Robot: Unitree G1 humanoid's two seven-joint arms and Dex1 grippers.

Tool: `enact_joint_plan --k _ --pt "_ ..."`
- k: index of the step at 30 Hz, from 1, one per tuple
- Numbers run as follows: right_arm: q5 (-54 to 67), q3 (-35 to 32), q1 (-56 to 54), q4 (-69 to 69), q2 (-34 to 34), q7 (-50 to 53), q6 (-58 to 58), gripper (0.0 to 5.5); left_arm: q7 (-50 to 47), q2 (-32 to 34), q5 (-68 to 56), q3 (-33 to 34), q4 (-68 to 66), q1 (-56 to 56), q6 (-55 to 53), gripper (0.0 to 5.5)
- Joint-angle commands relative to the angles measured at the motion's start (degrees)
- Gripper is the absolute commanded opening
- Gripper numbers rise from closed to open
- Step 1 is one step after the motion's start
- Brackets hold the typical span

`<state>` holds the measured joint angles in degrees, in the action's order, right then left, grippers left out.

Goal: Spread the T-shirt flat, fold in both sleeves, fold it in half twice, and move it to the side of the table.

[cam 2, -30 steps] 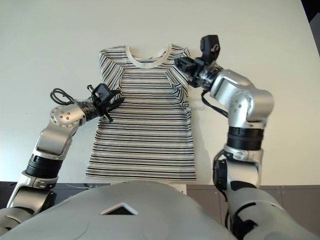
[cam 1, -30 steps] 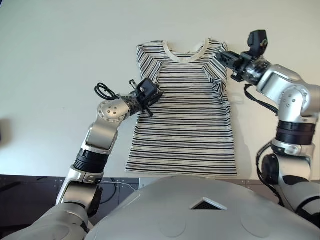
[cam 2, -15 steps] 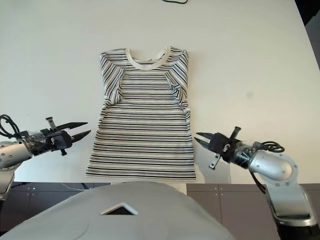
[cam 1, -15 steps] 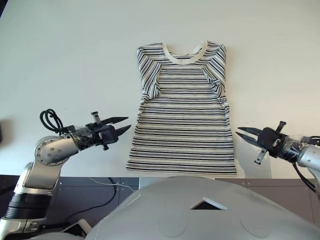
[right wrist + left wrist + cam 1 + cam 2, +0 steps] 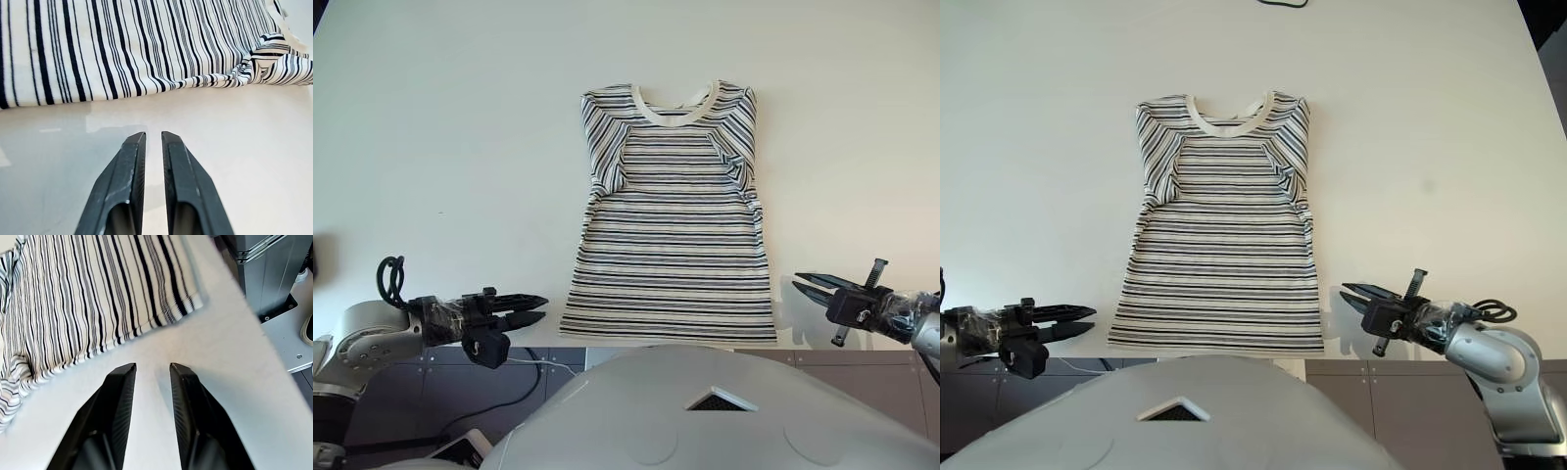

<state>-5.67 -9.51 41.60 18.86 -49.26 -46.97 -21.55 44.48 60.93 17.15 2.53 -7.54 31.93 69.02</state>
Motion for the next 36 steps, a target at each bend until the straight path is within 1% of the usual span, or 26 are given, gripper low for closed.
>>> enact_joint_plan --k 1,10,14,19,24,28,30,36 --pt "-1.43 0.44 -1.54 -2.08 0.13 1.04 -1.54 0.59 -1.65 0.43 4.58 -2.12 -0.52 -0.89 2.27 1.74" --pt "-1.73 2.02 -4.23 -3.32 -0.27 1.36 -2.37 0.59 -5.46 0.15 10.22 -5.15 2.92 -0.12 2.46 1.74" --pt "-1.76 2.73 -4.96 -3.08 -0.36 1.30 -2.37 0.59 -7.39 -0.99 13.34 -5.52 3.27 -3.65 0.80 1.74" --pt "-1.59 3.15 -5.84 -3.08 -0.75 1.07 -2.40 0.59 -11.75 -2.82 18.83 -5.87 -0.16 -8.37 0.64 1.74" --pt "-1.92 3.53 -6.12 -3.13 -0.79 1.20 -2.65 0.59 -15.63 -3.46 22.40 -7.74 -1.07 -9.53 1.75 1.74" --pt "-1.94 3.45 -6.30 -3.43 -0.96 1.20 -2.95 0.59 -16.96 -1.63 21.50 -9.74 0.24 -7.15 3.38 1.74" --pt "-2.01 3.33 -6.25 -3.51 -0.99 1.24 -3.06 0.59 -17.81 -0.89 22.92 -10.00 -0.24 -6.13 4.18 1.74" --pt "-2.11 3.17 -6.27 -3.62 -1.14 1.24 -3.19 0.59 -18.93 0.05 23.24 -10.85 -0.97 -7.00 3.40 1.74"
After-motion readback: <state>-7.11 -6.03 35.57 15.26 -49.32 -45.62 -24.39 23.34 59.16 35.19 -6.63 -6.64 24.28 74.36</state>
